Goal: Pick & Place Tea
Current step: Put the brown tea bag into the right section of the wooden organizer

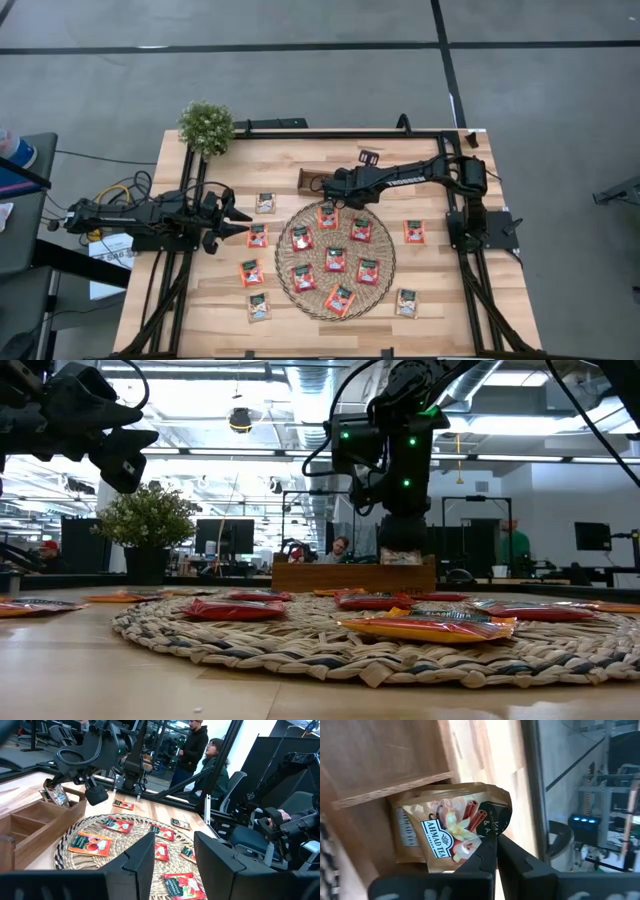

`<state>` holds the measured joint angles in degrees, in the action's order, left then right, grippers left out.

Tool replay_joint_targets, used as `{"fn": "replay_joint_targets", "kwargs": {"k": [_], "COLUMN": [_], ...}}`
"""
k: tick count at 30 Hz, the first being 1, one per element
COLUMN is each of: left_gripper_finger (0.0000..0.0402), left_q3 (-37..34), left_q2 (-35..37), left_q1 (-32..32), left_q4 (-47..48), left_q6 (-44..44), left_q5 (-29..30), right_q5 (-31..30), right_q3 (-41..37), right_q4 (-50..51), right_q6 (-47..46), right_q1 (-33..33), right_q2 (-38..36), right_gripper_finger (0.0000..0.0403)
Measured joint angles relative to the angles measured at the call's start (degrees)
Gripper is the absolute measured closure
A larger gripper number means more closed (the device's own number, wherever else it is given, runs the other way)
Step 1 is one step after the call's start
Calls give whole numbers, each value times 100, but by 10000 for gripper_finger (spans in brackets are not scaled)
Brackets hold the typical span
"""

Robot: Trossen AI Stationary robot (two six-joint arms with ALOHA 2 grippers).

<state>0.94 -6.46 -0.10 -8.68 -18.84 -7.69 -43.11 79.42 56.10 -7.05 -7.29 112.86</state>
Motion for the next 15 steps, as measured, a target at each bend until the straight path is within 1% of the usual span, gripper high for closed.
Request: {"fn": "replay_joint_targets", "kwargs": {"k": [12,15], "left_gripper_finger": [273,273], "left_q3": [-1,1], "left_q2": [-2,-2], "left_q1": [0,0], "left_q4": [0,0], "left_q6": [5,4], "left_q5": [-1,-1], "right_q5": [460,467], "right_q3": [0,0], "right_q4": [-46,-49], "right_q6": [0,0], "right_q1": [-126,-149], "right_q2": [0,0], "right_gripper_finger": [403,403]}}
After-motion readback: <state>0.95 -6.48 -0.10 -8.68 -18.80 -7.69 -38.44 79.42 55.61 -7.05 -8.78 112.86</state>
